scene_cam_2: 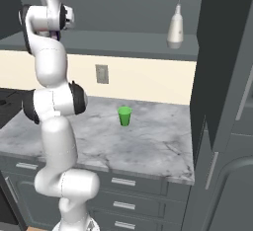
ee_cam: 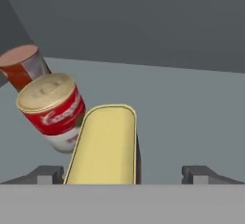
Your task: Pick the cans from the counter and place them in their designated side in the cabinet.
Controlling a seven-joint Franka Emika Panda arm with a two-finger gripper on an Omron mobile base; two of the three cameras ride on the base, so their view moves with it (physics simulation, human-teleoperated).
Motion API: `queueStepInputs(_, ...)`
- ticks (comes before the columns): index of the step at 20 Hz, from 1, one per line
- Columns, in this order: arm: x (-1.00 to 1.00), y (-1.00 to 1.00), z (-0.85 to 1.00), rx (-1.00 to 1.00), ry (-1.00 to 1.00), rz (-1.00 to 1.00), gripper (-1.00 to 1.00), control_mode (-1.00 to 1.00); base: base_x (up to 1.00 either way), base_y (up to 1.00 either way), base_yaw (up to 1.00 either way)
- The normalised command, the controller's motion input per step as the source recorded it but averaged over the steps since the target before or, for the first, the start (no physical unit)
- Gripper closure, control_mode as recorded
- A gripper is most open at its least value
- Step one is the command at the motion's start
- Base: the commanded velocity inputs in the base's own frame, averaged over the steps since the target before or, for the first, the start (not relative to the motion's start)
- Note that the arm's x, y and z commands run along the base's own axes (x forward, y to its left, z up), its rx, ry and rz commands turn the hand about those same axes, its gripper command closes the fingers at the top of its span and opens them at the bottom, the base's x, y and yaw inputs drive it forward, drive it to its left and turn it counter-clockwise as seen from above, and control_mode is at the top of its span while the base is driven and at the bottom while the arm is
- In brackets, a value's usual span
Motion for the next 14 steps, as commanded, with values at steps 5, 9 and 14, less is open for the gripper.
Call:
queueStepInputs(5,-0.66,-0.32,0.00,0.04,-0.16,0.00,-1.00,-1.00,0.00,0.00,0.00)
queueStepInputs(9,-0.78,-0.43,0.00,0.07,-0.19,0.00,-1.00,-1.00,0.00,0.00,0.00)
queueStepInputs(14,-0.77,-0.48,-0.07,0.09,-0.19,0.00,-1.00,-1.00,0.00,0.00,0.00)
